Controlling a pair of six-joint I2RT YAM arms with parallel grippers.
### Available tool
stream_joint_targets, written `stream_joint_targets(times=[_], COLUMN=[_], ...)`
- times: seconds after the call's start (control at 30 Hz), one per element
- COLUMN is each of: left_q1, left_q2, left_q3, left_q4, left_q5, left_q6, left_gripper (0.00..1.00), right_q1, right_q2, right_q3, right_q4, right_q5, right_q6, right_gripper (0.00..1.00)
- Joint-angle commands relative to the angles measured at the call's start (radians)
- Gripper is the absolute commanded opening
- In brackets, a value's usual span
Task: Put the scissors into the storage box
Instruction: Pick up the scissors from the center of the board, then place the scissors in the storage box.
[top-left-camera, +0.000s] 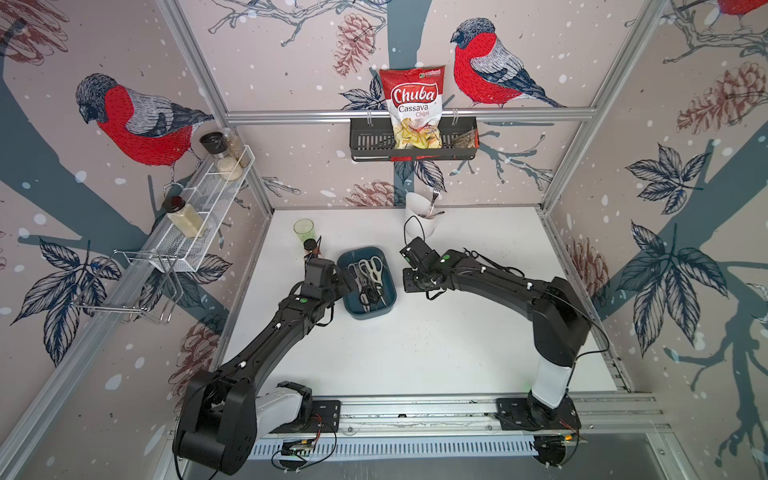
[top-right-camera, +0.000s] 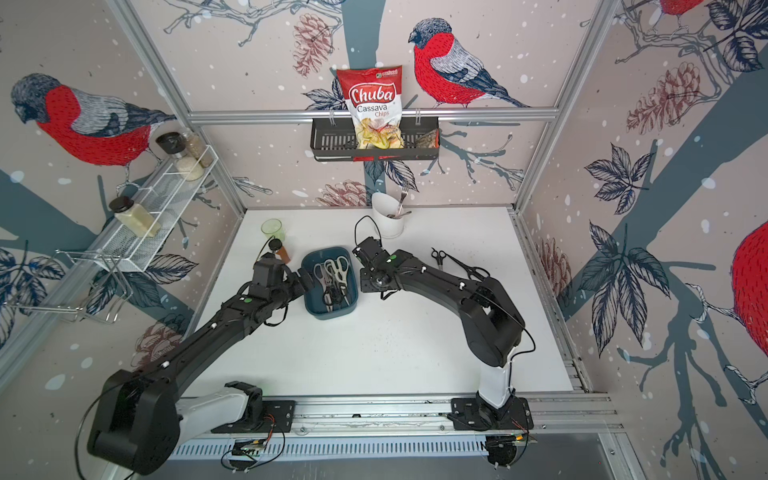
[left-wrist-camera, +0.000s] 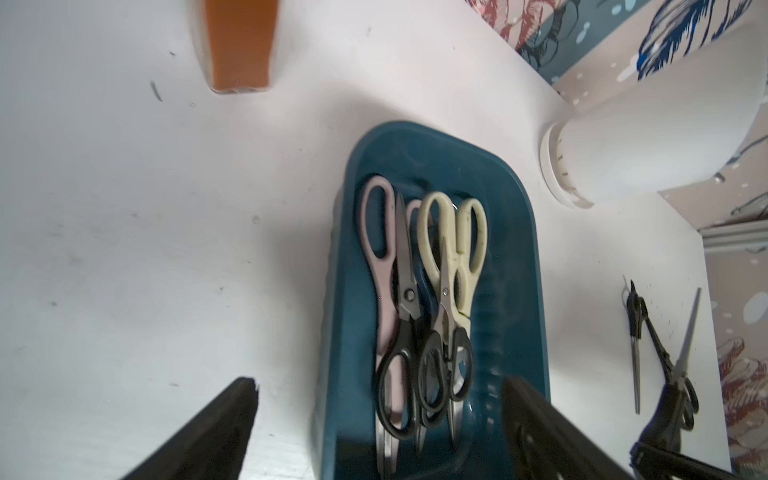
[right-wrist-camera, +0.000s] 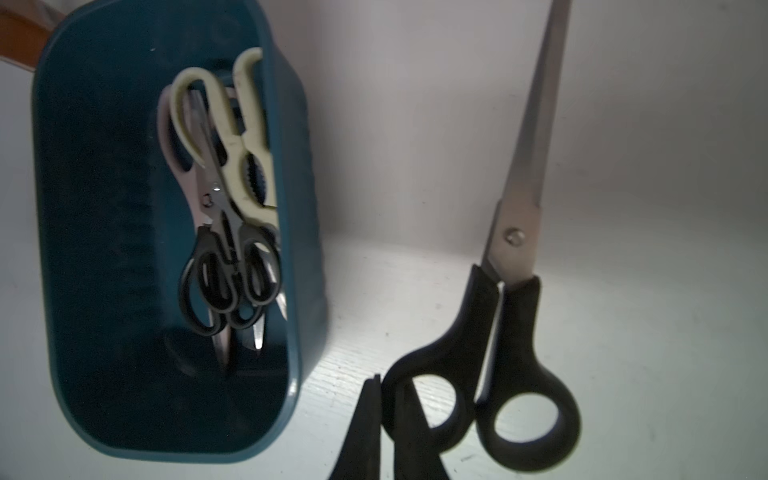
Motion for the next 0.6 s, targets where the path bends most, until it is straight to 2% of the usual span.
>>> stream_joint_targets(times=[0.0, 0.3, 0.57], left_q1=[0.048, 0.197, 0.252], left_q2=[-0.039, -0.101, -0.117], left_q3=[-0.032, -0.137, -0.150], left_q4=[0.007, 0.022, 0.025], left_q5=[0.018, 0.115, 0.142], left_q6=[0.002, -0.027, -0.031], left_gripper=[0.95, 0.95, 0.95], right_q1=[0.023, 0.089, 0.136], right_q2=[0.071, 0.276, 0.352], right_q3=[0.106, 0.393, 0.421], right_q4=[-0.002, -0.014, 0.020], right_q5=[-0.029, -0.142, -0.245], right_q6=[-0.053, -0.091, -0.086], right_gripper=[0.00, 0.00, 0.00])
